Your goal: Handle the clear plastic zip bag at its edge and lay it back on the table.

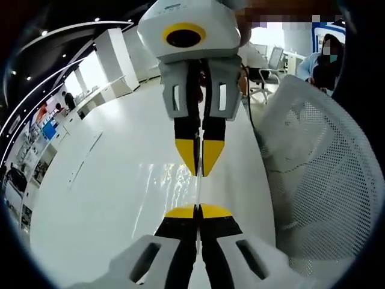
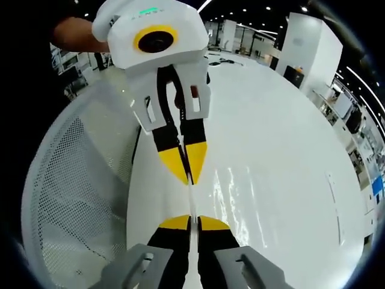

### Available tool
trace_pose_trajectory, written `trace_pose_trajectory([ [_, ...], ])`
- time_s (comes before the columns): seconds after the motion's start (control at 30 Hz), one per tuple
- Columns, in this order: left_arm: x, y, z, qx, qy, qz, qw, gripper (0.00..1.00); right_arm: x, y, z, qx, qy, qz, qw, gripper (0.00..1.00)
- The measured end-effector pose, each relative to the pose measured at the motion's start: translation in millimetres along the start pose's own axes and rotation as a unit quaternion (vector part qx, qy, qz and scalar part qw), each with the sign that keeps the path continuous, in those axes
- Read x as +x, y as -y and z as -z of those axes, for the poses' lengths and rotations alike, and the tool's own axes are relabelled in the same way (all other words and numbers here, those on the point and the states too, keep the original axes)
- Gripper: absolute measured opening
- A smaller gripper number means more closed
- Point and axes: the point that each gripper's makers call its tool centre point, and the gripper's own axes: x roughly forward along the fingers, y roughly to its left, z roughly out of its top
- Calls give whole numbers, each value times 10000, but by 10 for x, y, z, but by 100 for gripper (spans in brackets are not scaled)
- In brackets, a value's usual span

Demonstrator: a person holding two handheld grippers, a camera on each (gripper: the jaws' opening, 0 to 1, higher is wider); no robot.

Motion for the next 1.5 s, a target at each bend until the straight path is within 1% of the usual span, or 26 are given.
trace_pose_trajectory([
  [0.47,-3,-2,-5,-5,-25,2,10000,0,-93,39,261,16,-201,64,9998,0],
  [0.63,-5,-11,-29,9,-18,4,10000,0,-127,50,301,40,-218,104,9997,0],
  [0.77,1,-54,-28,25,-21,11,10000,0,-150,70,329,20,-246,141,9996,0],
  [0.93,-3,-50,-40,50,-17,16,10000,0,-179,99,356,22,-275,174,9995,0],
  [1.23,-3,-49,-33,60,-13,23,10000,0,-210,66,451,21,-361,182,9992,0],
  [1.5,-1,-49,-37,69,-2,32,10000,0,-233,68,484,50,-385,209,9990,0],
])
